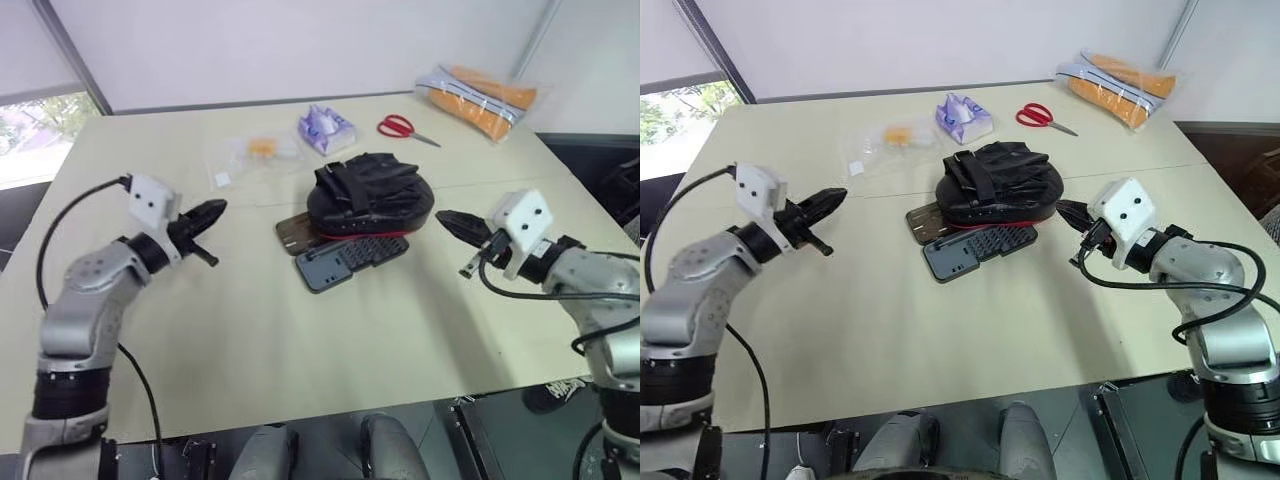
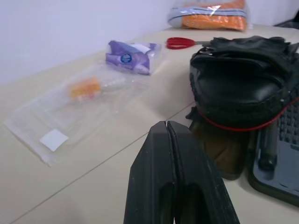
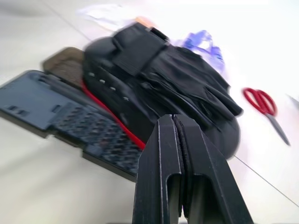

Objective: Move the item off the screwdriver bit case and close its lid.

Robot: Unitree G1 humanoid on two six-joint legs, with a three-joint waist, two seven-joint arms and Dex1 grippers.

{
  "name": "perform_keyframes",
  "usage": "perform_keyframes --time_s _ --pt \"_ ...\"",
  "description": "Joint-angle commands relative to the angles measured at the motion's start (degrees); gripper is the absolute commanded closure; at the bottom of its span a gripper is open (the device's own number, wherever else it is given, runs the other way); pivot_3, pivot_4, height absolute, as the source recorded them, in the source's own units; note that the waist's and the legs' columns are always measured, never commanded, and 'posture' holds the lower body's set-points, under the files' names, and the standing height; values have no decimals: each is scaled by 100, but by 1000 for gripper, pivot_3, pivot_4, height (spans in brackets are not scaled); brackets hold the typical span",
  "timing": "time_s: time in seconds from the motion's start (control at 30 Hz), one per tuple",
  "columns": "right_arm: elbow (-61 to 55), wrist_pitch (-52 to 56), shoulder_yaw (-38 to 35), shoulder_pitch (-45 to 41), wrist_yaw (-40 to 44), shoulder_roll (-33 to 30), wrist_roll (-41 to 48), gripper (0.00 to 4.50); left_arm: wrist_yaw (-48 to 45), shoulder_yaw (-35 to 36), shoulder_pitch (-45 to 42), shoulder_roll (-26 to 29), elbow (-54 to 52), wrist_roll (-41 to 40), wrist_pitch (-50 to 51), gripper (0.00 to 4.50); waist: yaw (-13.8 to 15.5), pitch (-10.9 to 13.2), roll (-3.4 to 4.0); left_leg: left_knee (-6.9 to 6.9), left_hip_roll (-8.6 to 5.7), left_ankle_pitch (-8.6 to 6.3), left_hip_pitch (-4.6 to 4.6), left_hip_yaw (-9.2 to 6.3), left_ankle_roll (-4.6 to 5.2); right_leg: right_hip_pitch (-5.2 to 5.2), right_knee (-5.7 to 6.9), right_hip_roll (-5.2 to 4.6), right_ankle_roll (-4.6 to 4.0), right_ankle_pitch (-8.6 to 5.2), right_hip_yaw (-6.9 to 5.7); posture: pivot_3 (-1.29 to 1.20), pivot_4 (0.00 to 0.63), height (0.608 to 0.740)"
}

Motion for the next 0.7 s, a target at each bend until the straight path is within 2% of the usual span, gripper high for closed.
perform_keyframes --time_s 0.03,0.7 --pt "-227 94 -107 -264 186 -199 164 4472 -199 124 -140 188 39 -5 -100 4500 1 0 0 0 0 0 0 0 0 0 0 0 0 0 0 0 150 740" --pt "-117 52 62 -524 229 -225 -39 4472 -99 26 -225 156 -157 -174 343 4500 6 2 -2 1 1 0 -3 -1 0 -5 1 -1 0 0 0 0 150 740"
